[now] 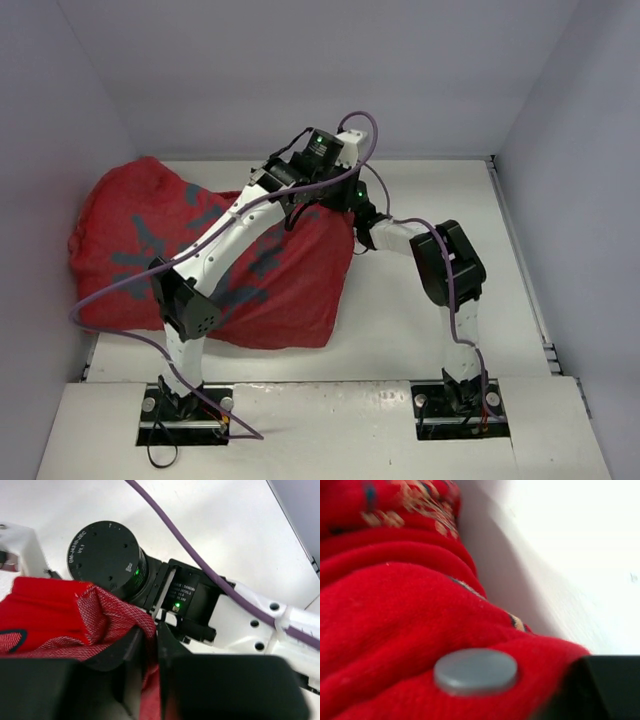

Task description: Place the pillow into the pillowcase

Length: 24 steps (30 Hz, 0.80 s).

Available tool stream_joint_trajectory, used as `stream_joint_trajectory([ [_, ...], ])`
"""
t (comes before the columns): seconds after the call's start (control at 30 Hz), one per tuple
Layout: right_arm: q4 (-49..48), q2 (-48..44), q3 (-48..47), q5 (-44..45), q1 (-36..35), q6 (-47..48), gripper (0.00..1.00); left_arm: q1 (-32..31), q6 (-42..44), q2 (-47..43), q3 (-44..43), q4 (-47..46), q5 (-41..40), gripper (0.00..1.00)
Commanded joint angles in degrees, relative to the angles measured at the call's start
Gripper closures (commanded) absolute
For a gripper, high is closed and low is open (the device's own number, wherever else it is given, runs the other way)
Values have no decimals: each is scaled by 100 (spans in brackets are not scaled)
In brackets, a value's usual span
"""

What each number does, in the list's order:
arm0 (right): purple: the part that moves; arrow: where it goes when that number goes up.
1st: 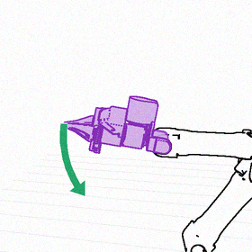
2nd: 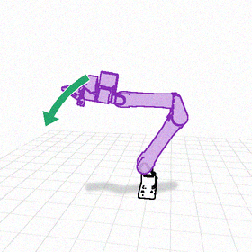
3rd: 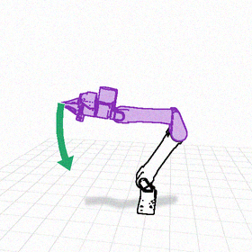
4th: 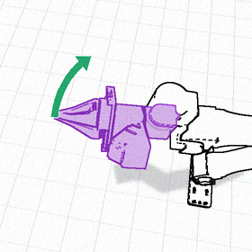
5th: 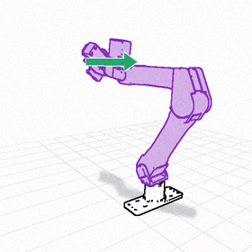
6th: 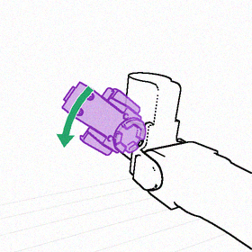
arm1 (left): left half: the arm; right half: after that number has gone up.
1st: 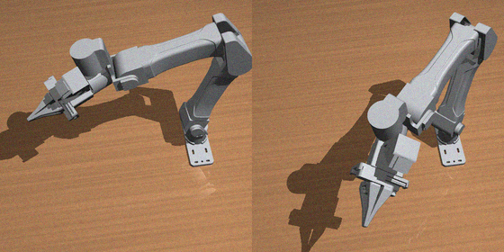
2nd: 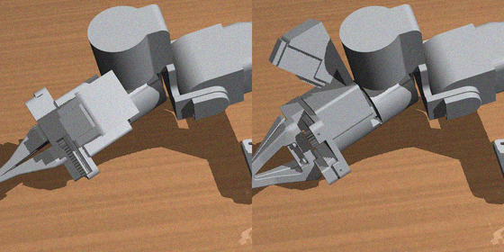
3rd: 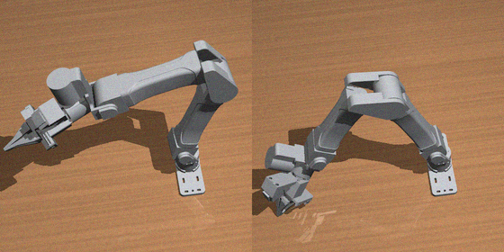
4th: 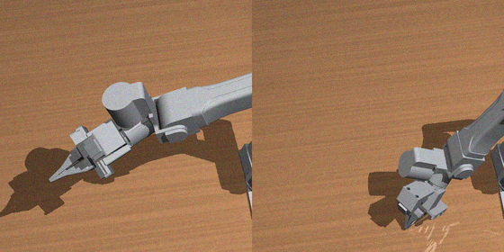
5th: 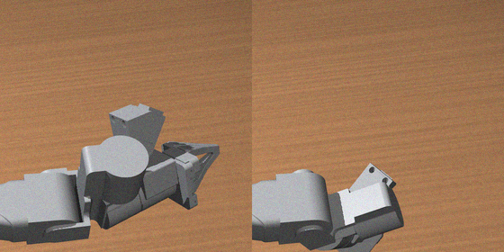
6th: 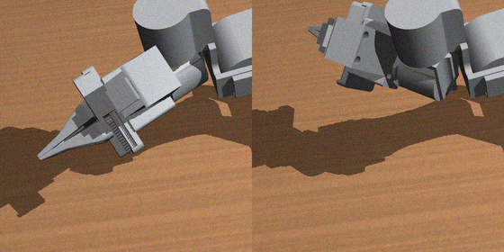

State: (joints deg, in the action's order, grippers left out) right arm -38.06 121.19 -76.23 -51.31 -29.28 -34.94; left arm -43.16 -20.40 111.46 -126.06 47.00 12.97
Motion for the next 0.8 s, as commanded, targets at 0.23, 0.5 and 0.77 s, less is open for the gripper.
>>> stream_joint_trajectory([
  [0.23,1506,-2168,1224,568,933,1356,45,-360,-236,-1951,1214,-1194,-495,43],
  [0.5,2295,-3336,2401,1588,1248,1534,39,-176,-122,-2971,2497,-739,-1244,29],
  [0.77,2690,-4119,2894,1915,2057,1411,39,711,-350,-4367,3974,-263,-1569,29],
])
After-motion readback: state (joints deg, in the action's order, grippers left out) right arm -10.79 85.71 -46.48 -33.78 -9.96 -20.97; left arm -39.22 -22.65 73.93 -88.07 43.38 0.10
